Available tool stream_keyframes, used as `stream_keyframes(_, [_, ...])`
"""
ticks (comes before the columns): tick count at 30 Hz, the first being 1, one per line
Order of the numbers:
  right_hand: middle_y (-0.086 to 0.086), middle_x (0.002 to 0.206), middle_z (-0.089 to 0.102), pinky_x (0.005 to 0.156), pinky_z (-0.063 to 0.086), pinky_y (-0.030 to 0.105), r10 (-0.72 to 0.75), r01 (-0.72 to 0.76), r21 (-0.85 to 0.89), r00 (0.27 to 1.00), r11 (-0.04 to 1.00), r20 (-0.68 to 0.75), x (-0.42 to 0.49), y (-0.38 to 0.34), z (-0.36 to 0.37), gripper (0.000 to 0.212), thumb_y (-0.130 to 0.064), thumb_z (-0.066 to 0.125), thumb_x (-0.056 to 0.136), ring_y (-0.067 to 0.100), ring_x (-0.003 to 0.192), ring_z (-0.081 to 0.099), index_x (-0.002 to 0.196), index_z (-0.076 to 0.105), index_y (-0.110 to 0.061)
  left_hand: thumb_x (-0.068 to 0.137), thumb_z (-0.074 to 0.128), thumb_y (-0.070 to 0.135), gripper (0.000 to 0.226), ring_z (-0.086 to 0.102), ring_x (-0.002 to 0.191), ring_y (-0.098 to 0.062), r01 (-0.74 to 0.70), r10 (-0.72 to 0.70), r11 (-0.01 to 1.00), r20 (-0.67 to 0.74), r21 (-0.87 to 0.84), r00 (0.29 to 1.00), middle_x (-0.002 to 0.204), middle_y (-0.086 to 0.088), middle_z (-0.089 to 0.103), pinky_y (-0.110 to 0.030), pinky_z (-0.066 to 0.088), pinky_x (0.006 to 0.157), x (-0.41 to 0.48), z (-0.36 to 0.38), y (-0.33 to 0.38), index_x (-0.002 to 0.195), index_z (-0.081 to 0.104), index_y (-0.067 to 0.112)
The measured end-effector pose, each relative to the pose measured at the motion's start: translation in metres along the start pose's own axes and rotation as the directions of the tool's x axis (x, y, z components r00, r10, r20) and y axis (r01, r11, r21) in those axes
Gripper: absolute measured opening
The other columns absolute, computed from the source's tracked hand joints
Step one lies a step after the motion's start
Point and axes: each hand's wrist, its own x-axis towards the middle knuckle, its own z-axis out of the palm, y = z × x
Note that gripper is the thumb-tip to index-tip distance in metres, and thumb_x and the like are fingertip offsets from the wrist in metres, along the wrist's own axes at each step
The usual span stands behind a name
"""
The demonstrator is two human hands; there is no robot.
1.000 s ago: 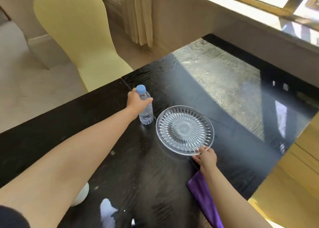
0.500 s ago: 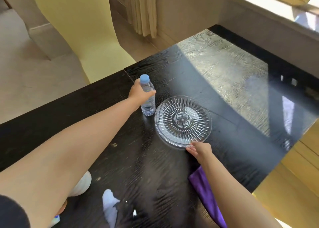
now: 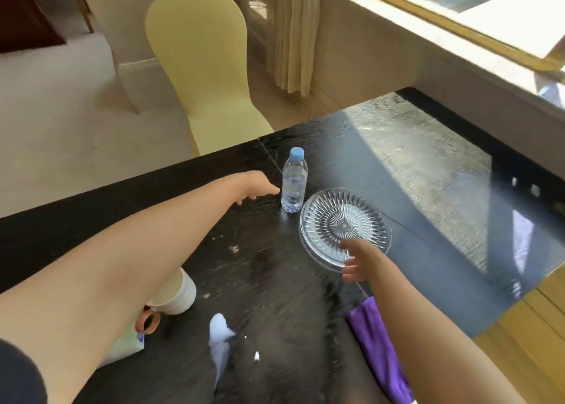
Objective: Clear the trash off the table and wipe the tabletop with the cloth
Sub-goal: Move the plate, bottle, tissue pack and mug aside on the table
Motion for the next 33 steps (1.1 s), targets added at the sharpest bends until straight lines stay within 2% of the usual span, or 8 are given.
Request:
stream_keyframes(4, [0.007,0.082,0.046,0.061,0.044,0.034,-0.074,0.085,-0.354,0.996,0.931,0.045,-0.019,-0.027,0.021,0.024,-0.026,0.053,0.09,0.022,0.067,0.048,0.105,0.047,-0.009,0.095,0.047,0.037,0.052,0.051,0.125,-0.026,0.022,-0.022,0.997,-0.002,0.072,1.0,0.141,-0.009,0.05,-0.051,0.039,0.1,-0.037,-0.02,-0.025,0.139,0.041,0.01])
stream_keyframes(7, [0.008,0.082,0.051,0.072,0.046,0.036,-0.16,0.199,-0.54,0.98,0.818,0.12,-0.028,-0.048,0.054,0.023,-0.024,0.053,0.091,0.022,0.07,0.051,0.107,0.051,-0.007,0.097,0.044,0.035,0.049,0.053,0.124,-0.025,0.023,-0.02,0.996,-0.029,0.091,0.999,0.138,-0.009,0.052,-0.05,0.041,0.103,-0.068,-0.038,-0.054,0.139,0.042,0.009])
stream_keyframes(10, [0.01,0.106,0.061,0.09,0.046,0.035,-0.159,0.283,-0.631,0.956,0.723,0.246,-0.037,-0.06,0.1,0.027,-0.026,0.052,0.094,0.024,0.099,0.061,0.113,0.051,-0.007,0.098,0.042,0.033,0.045,0.054,0.122,-0.025,0.044,-0.036,0.993,-0.078,0.108,0.996,0.136,-0.008,0.053,-0.048,0.043,0.103,-0.098,-0.053,-0.098,0.138,0.044,0.012])
stream_keyframes(19, [0.008,0.119,0.059,0.078,0.051,0.033,-0.157,0.511,-0.747,0.855,0.425,0.495,-0.066,-0.039,0.241,0.031,-0.021,0.051,0.094,0.018,0.096,0.056,0.122,0.054,-0.007,0.097,0.044,0.033,0.044,0.054,0.12,-0.023,0.273,-0.278,0.96,-0.143,-0.052,0.95,0.136,-0.006,0.052,-0.042,0.047,0.098,-0.154,-0.057,-0.256,0.139,0.044,0.017])
stream_keyframes(24, [0.012,0.077,0.059,0.062,0.053,0.033,-0.208,0.487,-0.85,0.869,0.203,0.449,-0.07,-0.008,0.271,0.014,-0.014,0.054,0.086,0.025,0.07,0.057,0.077,0.056,-0.004,0.092,0.05,0.033,0.056,0.05,0.121,-0.026,0.352,-0.366,0.929,-0.158,-0.112,0.917,0.143,-0.008,0.043,-0.036,0.049,0.089,-0.149,-0.003,-0.317,0.143,0.034,0.018])
stream_keyframes(26, [0.007,0.061,0.055,0.051,0.047,0.027,-0.192,0.444,-0.851,0.895,0.281,0.403,-0.071,0.014,0.276,0.019,-0.011,0.053,0.083,0.021,0.055,0.053,0.065,0.048,-0.01,0.089,0.052,0.033,0.063,0.053,0.116,-0.026,0.384,-0.407,0.91,-0.16,-0.153,0.899,0.137,-0.01,0.048,-0.033,0.048,0.083,-0.142,0.024,-0.336,0.145,0.03,0.014])
stream_keyframes(29, [-0.003,0.051,0.052,0.045,0.037,0.019,0.019,0.389,-0.725,0.875,0.568,0.484,-0.08,0.052,0.289,0.019,-0.011,0.047,0.087,0.01,0.043,0.046,0.069,0.048,-0.016,0.087,0.056,0.037,0.079,0.05,0.121,-0.029,0.429,-0.467,0.871,-0.129,-0.241,0.875,0.138,-0.013,0.046,-0.035,0.044,0.091,-0.131,0.061,-0.353,0.149,0.014,0.014])
stream_keyframes(33, [-0.003,0.075,0.058,0.056,0.049,0.019,-0.224,0.462,-0.392,0.826,0.796,0.517,-0.085,0.09,0.314,0.006,-0.023,0.057,0.085,0.011,0.064,0.055,0.083,0.062,-0.021,0.088,0.053,0.041,0.081,0.037,0.13,-0.037,0.432,-0.472,0.867,-0.133,-0.249,0.871,0.146,-0.016,0.031,-0.041,0.038,0.104,-0.116,0.093,-0.359,0.15,0.003,0.024])
